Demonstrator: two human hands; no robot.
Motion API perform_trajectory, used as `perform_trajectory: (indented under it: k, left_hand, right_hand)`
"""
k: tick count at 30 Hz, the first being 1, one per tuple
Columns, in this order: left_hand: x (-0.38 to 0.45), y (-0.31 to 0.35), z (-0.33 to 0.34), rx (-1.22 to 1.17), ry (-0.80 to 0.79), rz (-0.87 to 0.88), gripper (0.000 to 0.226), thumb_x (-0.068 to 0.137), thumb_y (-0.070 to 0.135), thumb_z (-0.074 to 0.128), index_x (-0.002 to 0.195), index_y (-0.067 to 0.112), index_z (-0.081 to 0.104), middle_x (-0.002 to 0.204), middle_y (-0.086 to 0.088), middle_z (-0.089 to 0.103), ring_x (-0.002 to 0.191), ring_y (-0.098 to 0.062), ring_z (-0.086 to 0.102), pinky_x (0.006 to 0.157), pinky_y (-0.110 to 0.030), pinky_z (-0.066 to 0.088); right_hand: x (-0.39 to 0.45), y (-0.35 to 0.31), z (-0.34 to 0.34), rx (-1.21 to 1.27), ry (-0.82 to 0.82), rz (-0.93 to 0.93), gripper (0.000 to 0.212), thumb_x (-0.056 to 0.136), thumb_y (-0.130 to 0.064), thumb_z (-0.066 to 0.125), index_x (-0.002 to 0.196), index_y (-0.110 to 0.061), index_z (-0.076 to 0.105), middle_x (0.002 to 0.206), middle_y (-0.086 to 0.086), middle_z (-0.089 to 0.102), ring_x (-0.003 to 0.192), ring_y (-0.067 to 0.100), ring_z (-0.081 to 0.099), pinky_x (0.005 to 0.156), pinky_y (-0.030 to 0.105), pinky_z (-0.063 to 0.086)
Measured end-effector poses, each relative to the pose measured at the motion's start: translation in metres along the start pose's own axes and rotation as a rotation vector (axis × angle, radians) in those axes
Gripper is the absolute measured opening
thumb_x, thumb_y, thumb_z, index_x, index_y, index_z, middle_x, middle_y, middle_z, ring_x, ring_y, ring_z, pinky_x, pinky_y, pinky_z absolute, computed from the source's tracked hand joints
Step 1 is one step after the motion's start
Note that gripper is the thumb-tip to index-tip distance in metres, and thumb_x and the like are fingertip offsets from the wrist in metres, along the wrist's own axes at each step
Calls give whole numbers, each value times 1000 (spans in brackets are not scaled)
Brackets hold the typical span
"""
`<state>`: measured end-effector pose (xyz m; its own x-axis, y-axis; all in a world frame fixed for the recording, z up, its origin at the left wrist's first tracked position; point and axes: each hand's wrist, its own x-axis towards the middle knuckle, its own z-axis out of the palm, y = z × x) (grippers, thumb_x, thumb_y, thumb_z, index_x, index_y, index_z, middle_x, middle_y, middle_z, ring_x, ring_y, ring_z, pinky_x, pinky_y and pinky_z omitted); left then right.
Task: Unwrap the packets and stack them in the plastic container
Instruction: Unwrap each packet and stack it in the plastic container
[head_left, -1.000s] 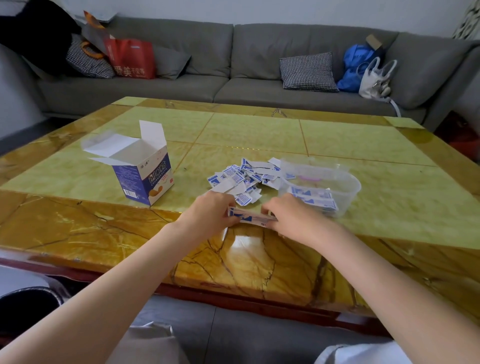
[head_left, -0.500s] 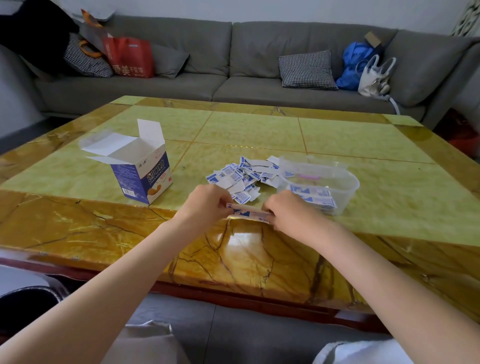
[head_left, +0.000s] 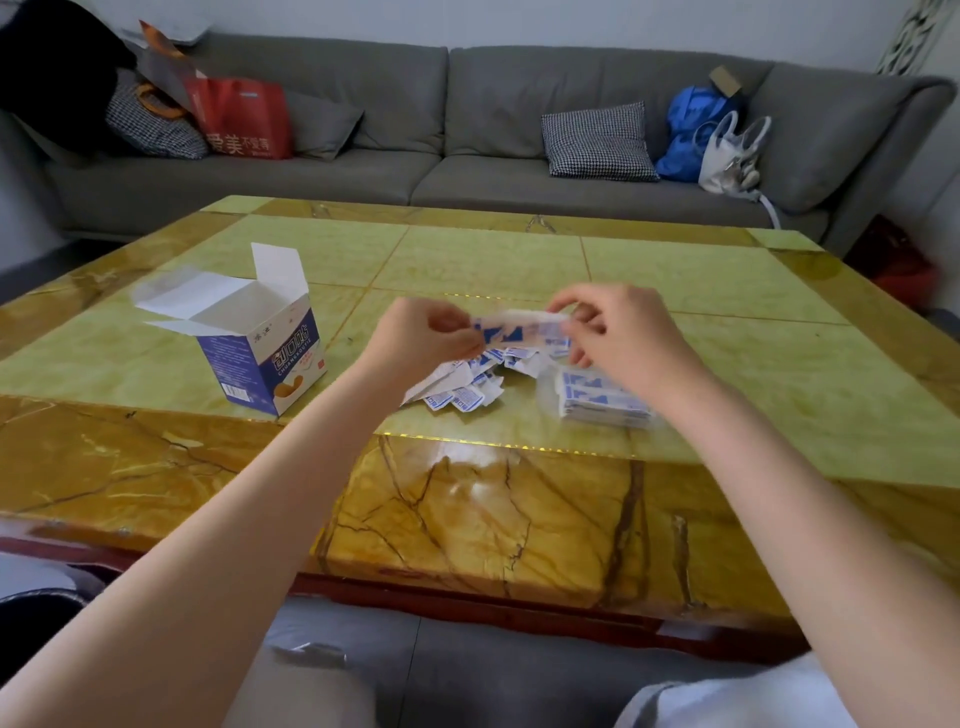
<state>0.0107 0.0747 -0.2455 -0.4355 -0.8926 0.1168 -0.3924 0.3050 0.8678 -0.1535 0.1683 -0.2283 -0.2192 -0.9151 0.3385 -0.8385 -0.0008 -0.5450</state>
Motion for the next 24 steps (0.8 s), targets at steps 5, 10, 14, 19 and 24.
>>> perform_trajectory:
  k: [5,10,14,19,24]
  left_hand:
    - [15,28,44,-38,7,52,11,86,8,59,93,6,68,76,-4,66,64,-13,61,64,-19,53]
    - [26,32,77,441,59,164,17,86,22,58,96,17,70,93,-2,71,89,-22,64,83,-32,47]
    - [35,33,93,750,29,222,18,88,20,52,96,23,67,98,2,69,90,-22,62,92,-34,27]
    - [40,29,96,961,-23,293,22,91,23,46,98,16,65,92,-3,66,93,-23,57,91,-35,26]
    - [37,30,99,1103,-80,348,32,97,34,34,75,15,47,93,-5,64,106,-23,48,93,-36,26]
  right_hand:
    - [9,35,-23,-88,178,138,22,89,-2,55,102,-12,69,83,5,66,59,10,58,57,17,47]
    - [8,59,-21,-226,44,257,24,88,-3,54,102,-12,70,99,8,69,75,15,54,69,22,41]
    - [14,72,-20,-290,-139,319,21,86,-5,59,97,-16,72,103,5,69,81,15,55,73,22,40]
    - [17,73,-16,-364,-227,328,25,86,-2,54,88,-19,72,100,4,66,81,17,54,73,25,41]
    - [15,68,-16,-395,-256,343,30,85,0,48,88,-17,72,103,8,66,92,26,61,83,33,50]
